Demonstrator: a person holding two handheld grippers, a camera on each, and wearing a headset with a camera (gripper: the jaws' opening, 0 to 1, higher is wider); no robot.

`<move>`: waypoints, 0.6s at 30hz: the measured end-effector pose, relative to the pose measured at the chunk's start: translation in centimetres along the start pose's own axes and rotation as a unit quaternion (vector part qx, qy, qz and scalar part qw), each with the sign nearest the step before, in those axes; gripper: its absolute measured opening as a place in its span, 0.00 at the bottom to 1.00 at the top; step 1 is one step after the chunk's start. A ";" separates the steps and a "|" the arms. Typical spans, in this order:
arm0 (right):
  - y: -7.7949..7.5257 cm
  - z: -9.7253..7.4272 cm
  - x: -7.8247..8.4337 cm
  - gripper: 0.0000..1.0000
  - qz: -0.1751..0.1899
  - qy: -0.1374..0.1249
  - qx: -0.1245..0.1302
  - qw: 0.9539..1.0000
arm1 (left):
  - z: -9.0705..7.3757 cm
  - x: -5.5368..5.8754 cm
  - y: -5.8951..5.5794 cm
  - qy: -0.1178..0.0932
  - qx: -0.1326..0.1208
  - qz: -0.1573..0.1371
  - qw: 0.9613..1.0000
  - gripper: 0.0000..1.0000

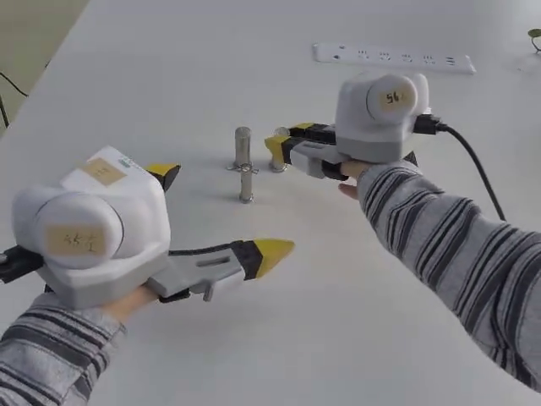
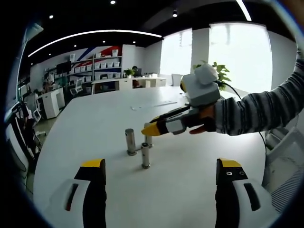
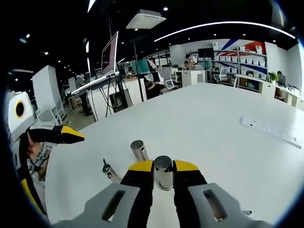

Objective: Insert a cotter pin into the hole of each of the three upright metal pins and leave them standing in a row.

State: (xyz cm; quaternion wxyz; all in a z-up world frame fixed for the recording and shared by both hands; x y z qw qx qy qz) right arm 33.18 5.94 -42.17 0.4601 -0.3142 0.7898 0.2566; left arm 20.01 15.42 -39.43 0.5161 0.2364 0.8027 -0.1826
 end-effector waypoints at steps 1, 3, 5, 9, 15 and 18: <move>0.1 0.0 0.0 0.10 0.004 0.000 -0.001 1.000 | 0.0 0.0 -0.1 -0.001 0.000 0.000 1.000 0.97; 0.1 0.0 0.0 0.10 -0.002 0.002 0.000 1.000 | 0.0 0.1 -0.2 -0.001 0.001 -0.004 1.000 0.99; 0.1 -0.1 0.0 0.09 -0.008 0.005 -0.002 1.000 | -0.1 0.1 -0.4 -0.004 0.004 -0.008 1.000 0.98; 0.3 -0.4 0.0 0.08 -0.042 0.016 -0.015 0.999 | -0.3 -0.3 -0.8 -0.019 0.008 -0.016 1.000 0.99; 0.9 -1.7 0.4 0.08 -0.084 0.034 -0.041 0.995 | -0.4 0.0 -1.0 -0.008 0.011 0.001 1.000 0.99; 1.0 -2.2 0.7 0.08 -0.098 0.041 -0.053 0.993 | -0.5 0.1 -1.1 -0.005 0.012 0.007 1.000 0.99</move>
Point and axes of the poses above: the centre of the closed fingertips' face, and the gripper's own axes: z roughly forward along the fingers, y roughly to its left, x roughly out of its underside, the point moved 5 cm from there along -z, roughly backward along the fingers, and after that the axes turned 1 degree about z, right-handed, at the moved point
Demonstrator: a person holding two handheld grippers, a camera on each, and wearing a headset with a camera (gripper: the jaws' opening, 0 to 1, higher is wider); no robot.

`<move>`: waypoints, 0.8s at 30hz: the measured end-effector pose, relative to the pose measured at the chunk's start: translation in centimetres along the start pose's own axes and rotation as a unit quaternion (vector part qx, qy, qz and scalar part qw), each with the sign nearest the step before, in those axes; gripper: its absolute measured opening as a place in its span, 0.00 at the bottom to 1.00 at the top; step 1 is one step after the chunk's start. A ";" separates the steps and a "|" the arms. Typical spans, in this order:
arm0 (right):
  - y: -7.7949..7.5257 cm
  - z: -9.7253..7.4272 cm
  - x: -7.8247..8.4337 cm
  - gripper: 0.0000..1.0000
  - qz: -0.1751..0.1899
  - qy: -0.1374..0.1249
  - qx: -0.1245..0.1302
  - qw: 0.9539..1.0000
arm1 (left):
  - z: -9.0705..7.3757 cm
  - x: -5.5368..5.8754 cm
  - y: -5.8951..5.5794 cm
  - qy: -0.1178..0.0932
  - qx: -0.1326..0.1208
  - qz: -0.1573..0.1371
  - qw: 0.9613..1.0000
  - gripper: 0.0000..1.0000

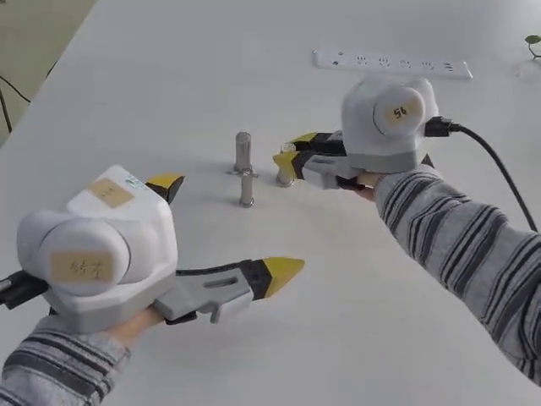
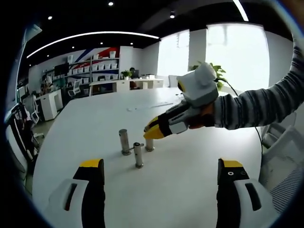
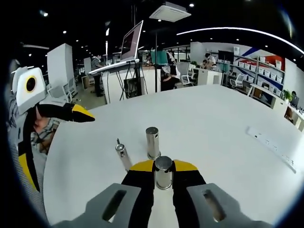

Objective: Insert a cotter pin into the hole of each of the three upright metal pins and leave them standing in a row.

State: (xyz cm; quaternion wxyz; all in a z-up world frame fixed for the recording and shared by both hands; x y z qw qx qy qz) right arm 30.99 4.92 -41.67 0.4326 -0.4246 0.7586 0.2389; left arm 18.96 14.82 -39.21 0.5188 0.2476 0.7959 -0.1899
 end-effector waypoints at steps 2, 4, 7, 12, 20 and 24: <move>0.4 -0.5 0.2 0.08 -0.009 0.003 -0.010 1.000 | -0.1 0.1 0.0 0.004 -0.002 0.003 1.000 0.99; 0.9 -1.1 0.5 0.08 -0.016 0.005 -0.024 1.000 | -0.1 0.1 0.0 0.004 -0.002 0.003 1.000 0.98; 1.2 -1.6 0.7 0.08 -0.021 0.005 -0.040 0.999 | -0.2 0.0 -0.2 0.000 0.001 0.005 1.000 0.98; 2.0 -2.4 1.2 0.08 -0.032 0.007 -0.065 0.997 | -0.3 0.0 -0.3 0.002 0.002 0.010 1.000 0.98; 3.5 -3.7 1.8 0.08 -0.044 0.015 -0.091 0.995 | -0.4 0.0 -0.4 -0.004 0.003 0.006 1.000 0.97; 4.3 -4.3 2.4 0.08 -0.044 0.017 -0.103 0.994 | -0.5 0.0 -0.4 -0.002 0.002 0.009 1.000 0.96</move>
Point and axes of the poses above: the centre of the closed fingertips' face, and the gripper's own axes: z roughly forward along the fingers, y roughly to its left, x roughly out of its underside, the point moved 5 cm from there along -z, roughly backward along the fingers, and after that the axes turned 1 degree about z, right-handed, at the moved point
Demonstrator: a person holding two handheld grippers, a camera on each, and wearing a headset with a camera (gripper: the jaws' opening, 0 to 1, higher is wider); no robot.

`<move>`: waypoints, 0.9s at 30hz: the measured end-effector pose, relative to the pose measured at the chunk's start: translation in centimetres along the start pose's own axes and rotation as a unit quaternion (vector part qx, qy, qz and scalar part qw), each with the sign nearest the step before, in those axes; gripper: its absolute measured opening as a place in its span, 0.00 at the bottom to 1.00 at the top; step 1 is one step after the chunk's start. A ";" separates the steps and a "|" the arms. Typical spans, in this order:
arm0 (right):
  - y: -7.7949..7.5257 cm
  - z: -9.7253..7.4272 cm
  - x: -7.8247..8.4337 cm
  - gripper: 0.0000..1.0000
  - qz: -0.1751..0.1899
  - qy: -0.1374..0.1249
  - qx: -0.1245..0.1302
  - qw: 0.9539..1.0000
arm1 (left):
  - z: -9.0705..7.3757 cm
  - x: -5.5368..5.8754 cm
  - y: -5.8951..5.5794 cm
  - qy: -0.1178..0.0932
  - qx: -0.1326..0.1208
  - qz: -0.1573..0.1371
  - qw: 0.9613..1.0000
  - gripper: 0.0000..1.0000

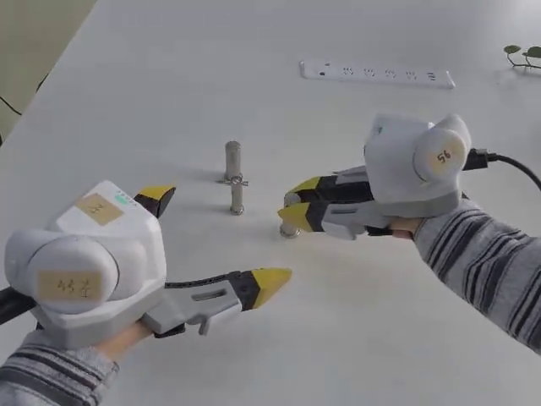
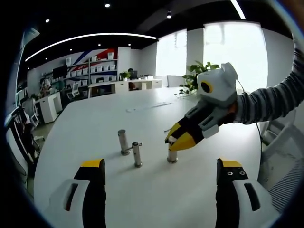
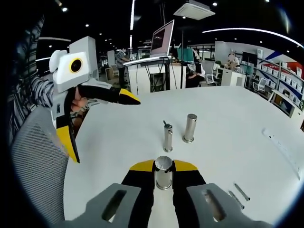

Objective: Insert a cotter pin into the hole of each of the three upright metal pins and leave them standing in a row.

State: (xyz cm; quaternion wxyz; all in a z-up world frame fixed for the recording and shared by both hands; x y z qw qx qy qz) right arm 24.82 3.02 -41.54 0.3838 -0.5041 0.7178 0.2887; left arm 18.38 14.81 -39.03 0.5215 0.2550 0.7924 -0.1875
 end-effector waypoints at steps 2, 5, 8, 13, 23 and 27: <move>0.3 -0.1 0.2 0.08 -0.002 0.001 -0.004 1.000 | 0.0 0.1 0.0 0.001 0.000 -0.002 1.000 0.96; 0.6 -0.2 0.6 0.08 -0.003 0.004 -0.011 1.000 | 0.0 0.1 0.0 0.001 0.000 -0.001 1.000 0.96; 1.0 -0.3 0.7 0.08 -0.003 0.001 -0.015 1.000 | 0.0 0.2 0.0 -0.003 0.001 -0.006 1.000 0.96; 1.3 -0.5 0.7 0.08 -0.005 0.001 -0.017 1.000 | 0.0 0.4 0.0 0.004 -0.002 -0.005 1.000 0.96; 1.4 -0.6 0.7 0.09 -0.027 0.013 -0.028 0.999 | 0.0 0.6 -0.1 0.008 -0.003 -0.009 1.000 0.95; 1.5 -0.7 0.7 0.09 -0.030 0.012 -0.025 0.999 | -0.1 0.6 -0.1 0.010 -0.002 -0.007 1.000 0.96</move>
Point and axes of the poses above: the centre of the closed fingertips' face, and the gripper's own axes: z roughly forward along the fingers, y roughly to its left, x roughly out of its underside, the point moved 5 cm from there along -z, roughly backward along the fingers, and after that the axes turned 1 degree about z, right-handed, at the moved point
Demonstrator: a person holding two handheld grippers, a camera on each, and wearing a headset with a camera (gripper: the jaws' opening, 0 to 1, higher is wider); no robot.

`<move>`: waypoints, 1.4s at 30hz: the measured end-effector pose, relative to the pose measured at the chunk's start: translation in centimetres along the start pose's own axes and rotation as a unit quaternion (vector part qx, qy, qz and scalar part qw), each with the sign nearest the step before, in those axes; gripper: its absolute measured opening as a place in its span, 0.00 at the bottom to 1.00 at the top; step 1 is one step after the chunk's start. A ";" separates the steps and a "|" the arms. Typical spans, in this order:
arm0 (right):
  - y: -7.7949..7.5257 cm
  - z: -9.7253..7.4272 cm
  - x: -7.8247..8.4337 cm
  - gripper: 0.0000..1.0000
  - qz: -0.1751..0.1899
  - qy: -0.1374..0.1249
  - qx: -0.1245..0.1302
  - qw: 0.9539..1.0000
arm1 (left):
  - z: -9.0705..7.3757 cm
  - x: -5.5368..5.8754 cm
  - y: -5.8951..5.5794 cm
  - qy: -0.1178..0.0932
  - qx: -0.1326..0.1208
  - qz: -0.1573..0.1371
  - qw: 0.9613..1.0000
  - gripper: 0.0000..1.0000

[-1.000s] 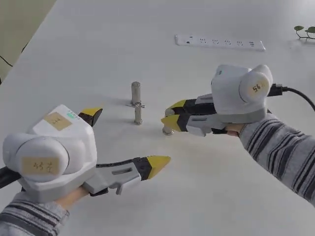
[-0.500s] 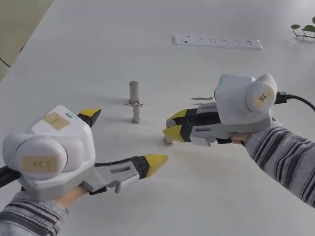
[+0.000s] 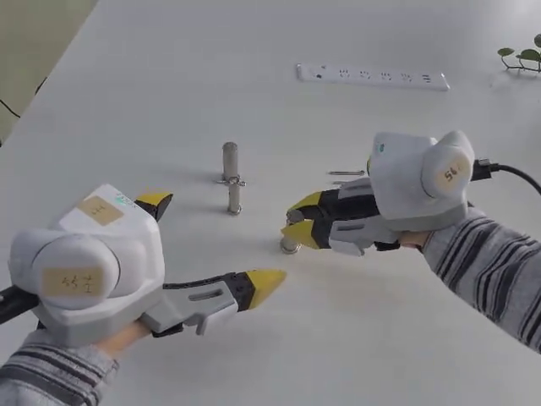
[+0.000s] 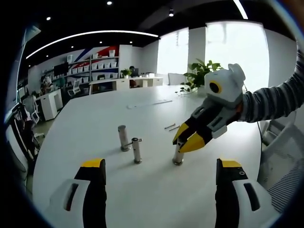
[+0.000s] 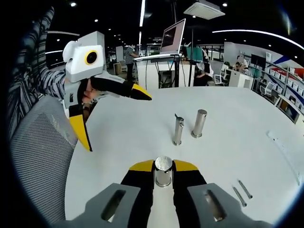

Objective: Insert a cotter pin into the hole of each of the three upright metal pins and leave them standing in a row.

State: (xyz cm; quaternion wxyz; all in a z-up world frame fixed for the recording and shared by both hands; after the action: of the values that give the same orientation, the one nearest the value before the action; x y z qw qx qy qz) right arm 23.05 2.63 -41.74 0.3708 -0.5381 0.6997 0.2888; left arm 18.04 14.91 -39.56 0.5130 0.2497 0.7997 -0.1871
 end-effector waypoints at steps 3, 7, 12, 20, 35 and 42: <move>-0.1 -0.2 0.4 0.14 -0.006 0.013 0.012 1.000 | 0.0 0.1 0.0 0.004 -0.001 0.003 1.000 0.96; 0.0 -0.9 0.5 0.17 0.001 0.011 0.013 1.000 | 0.0 0.1 0.0 0.008 -0.005 0.006 1.000 0.96; -0.3 -2.1 1.0 0.19 0.022 0.016 0.026 0.999 | 0.1 0.1 0.0 0.009 -0.006 0.008 1.000 0.97; -2.0 -4.3 2.4 0.19 0.042 0.037 0.057 0.997 | 0.1 -0.1 -0.2 0.004 -0.004 0.007 1.000 0.96; -6.8 -6.8 3.7 0.18 0.030 0.127 0.096 0.987 | 0.1 -0.3 -0.4 0.004 -0.007 0.006 1.000 0.95; -8.8 -6.4 4.4 0.17 0.025 0.162 0.094 0.982 | 0.1 0.0 -0.3 0.013 -0.007 0.005 1.000 0.95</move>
State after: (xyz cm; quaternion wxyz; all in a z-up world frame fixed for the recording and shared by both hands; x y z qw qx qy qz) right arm 29.61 -7.13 -41.83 0.2939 -0.5230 0.7878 0.1397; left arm 17.92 14.61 -39.60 0.5049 0.2529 0.8064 -0.1756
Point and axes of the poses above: the centre of the closed fingertips' face, and the gripper's own axes: z roughly forward along the fingers, y roughly to its left, x roughly out of its underside, the point moved 5 cm from there along -z, roughly backward along the fingers, and after that the axes turned 1 degree about z, right-handed, at the moved point
